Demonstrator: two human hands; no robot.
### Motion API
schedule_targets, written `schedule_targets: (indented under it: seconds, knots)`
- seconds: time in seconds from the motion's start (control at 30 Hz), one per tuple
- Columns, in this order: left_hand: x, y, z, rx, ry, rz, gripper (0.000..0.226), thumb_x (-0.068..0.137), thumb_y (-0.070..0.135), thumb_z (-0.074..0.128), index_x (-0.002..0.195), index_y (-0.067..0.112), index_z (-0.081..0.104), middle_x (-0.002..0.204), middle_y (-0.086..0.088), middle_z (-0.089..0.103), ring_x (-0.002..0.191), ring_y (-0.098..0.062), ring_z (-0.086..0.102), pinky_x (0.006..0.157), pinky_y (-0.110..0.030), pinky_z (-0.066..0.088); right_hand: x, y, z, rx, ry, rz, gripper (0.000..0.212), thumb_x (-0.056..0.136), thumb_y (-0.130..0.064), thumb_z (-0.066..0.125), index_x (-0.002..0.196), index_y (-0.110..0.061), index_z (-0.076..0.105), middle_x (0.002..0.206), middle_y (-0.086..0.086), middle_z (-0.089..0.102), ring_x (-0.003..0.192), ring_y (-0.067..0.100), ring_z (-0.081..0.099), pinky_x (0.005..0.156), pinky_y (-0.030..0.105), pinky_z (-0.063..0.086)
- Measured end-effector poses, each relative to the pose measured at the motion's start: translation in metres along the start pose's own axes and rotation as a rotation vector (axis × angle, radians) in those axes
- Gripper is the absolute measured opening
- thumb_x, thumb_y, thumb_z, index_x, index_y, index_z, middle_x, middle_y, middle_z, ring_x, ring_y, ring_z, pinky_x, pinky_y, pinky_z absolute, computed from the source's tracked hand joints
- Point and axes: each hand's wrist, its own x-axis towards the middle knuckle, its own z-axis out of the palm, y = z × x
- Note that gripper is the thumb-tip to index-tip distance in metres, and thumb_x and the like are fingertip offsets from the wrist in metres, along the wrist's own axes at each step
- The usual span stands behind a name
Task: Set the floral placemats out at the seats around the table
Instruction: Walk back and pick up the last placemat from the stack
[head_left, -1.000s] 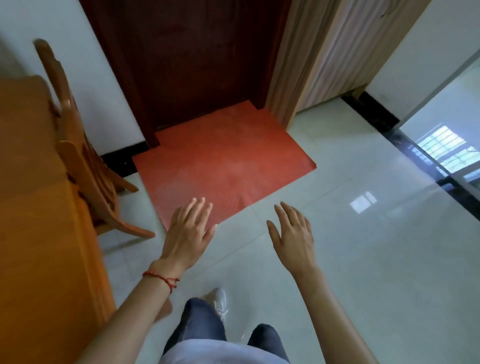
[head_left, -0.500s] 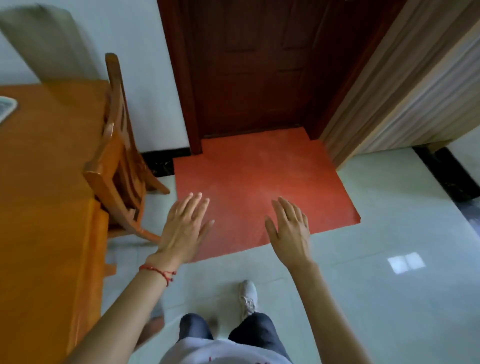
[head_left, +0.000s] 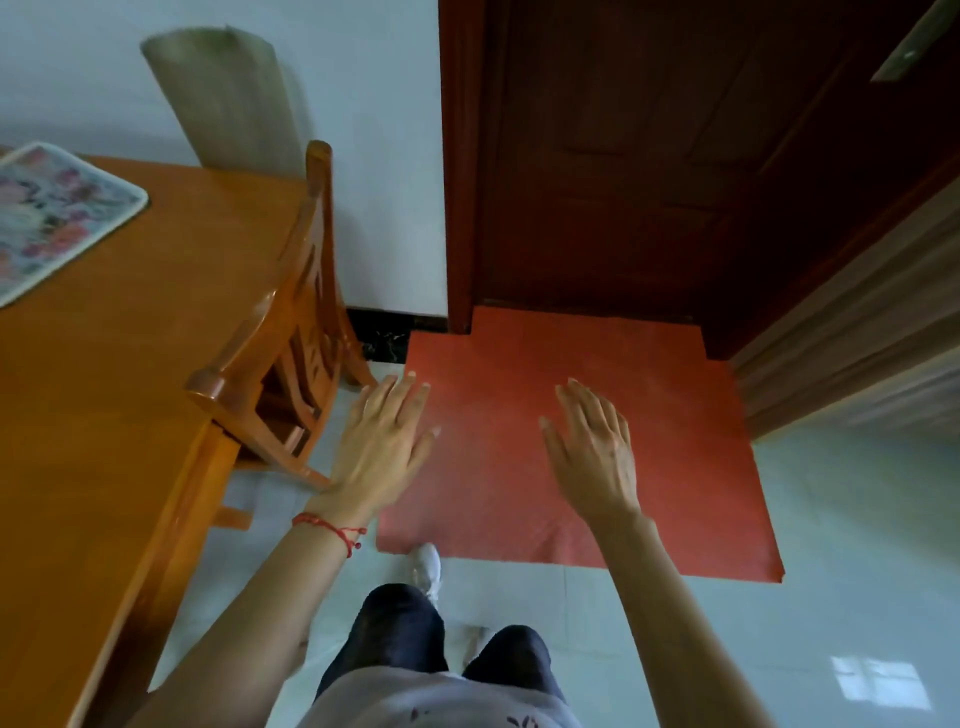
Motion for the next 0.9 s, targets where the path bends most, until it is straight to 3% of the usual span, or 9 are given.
schedule_targets:
  seconds: [0.23,0.37,0.53,0.9]
  knots:
    - [0.065,-0.027,-0.013,0.016,0.049,-0.009,0.072,0.097,0.047,0.005,0.124,0.003,0.054,0.127,-0.018,0.057,0.121,-0.035,0.051,0.098,-0.052,0.04,0.074,-0.012,0.02,-0.005,0.049,-0.048,0.046,0.09,-0.034,0.04,0.117,-0.002,0.06,0.121,0.016,0.061,0.11,0.033,0.059,0.092,0.044,0.046]
    - [0.111,-0.051,-0.028,0.011,0.091,-0.01,0.062,0.096,0.045,0.018,0.123,0.003,0.055,0.126,-0.018,0.058,0.121,-0.035,0.052,0.098,-0.052,0.039,0.124,-0.023,0.03,-0.028,0.069,-0.043,0.046,0.089,-0.034,0.041,0.116,-0.003,0.061,0.12,0.016,0.062,0.109,0.033,0.06,0.091,0.044,0.046]
    - [0.158,-0.087,-0.049,-0.001,0.138,-0.019,0.07,0.097,0.047,0.006,0.124,0.004,0.054,0.126,-0.016,0.058,0.121,-0.034,0.052,0.099,-0.05,0.039,0.184,-0.04,0.035,-0.073,0.104,-0.057,0.046,0.088,-0.034,0.041,0.113,-0.003,0.062,0.118,0.015,0.063,0.106,0.032,0.061,0.089,0.042,0.048]
    - [0.215,-0.139,-0.073,0.009,0.185,-0.155,0.068,0.098,0.047,0.007,0.126,0.005,0.052,0.129,-0.017,0.056,0.125,-0.033,0.048,0.102,-0.051,0.037,0.287,-0.073,0.054,-0.038,0.08,-0.176,0.047,0.088,-0.034,0.04,0.116,-0.003,0.061,0.12,0.016,0.061,0.11,0.033,0.059,0.092,0.043,0.045]
